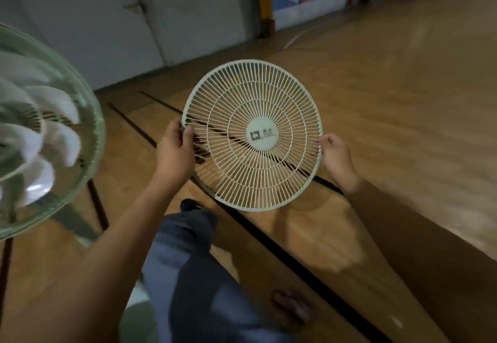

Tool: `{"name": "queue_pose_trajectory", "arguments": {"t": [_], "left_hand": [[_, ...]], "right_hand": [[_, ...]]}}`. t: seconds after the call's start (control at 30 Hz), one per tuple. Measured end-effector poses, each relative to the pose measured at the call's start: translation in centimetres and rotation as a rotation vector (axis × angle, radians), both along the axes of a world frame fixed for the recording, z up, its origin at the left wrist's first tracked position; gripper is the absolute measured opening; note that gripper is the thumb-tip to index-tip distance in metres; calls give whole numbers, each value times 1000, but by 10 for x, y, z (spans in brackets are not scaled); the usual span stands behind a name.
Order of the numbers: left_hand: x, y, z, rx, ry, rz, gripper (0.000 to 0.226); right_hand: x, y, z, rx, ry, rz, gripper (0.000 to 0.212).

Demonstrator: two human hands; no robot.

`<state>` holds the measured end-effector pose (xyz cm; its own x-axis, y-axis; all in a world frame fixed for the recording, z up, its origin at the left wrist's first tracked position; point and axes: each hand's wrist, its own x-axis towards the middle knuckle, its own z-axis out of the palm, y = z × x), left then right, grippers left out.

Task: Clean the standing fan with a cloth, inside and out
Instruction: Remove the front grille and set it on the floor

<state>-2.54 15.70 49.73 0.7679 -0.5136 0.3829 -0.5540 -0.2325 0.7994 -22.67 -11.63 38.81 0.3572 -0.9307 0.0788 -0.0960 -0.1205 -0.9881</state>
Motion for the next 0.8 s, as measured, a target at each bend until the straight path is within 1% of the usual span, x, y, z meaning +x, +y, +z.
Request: {"name": "queue_pose_trajectory", "arguments": {"t": [0.07, 0.13, 0.17, 0.23, 0.27, 0.4, 0.53, 0.63, 0.7, 0.8], "left_hand": [[-5, -20, -25, 59, 80, -40, 31], [-7, -38, -52, 107, 196, -91, 28], [-10, -48, -69, 138, 264, -126, 26], [-15, -61, -95, 218, 358, -178, 28], [-19, -69, -111, 267, 403, -198, 31], [-39, -91, -170, 431, 585, -231, 35], [-61, -101, -215, 640, 616, -262, 50], [-75, -106, -243, 678, 751, -296, 53], [-84, -108, -265, 700, 837, -296, 53], [-95, -99, -298, 760, 800, -243, 48]], "right_hand": [[-26, -6, -23, 42, -16, -39, 26], [-49, -11, -47, 55, 21, -59, 21], [-62, -17, -66, 51, 85, -80, 22], [-84, -18, -96, 179, 74, -123, 34], [-96, -19, -113, 246, 84, -153, 35], [-140, -20, -177, 452, 106, -198, 30], [-174, -8, -231, 585, 101, -230, 30], [-201, 4, -261, 637, 41, -314, 28], [-223, 11, -277, 673, 39, -379, 26], [-255, 23, -296, 724, 49, -484, 23]]}}
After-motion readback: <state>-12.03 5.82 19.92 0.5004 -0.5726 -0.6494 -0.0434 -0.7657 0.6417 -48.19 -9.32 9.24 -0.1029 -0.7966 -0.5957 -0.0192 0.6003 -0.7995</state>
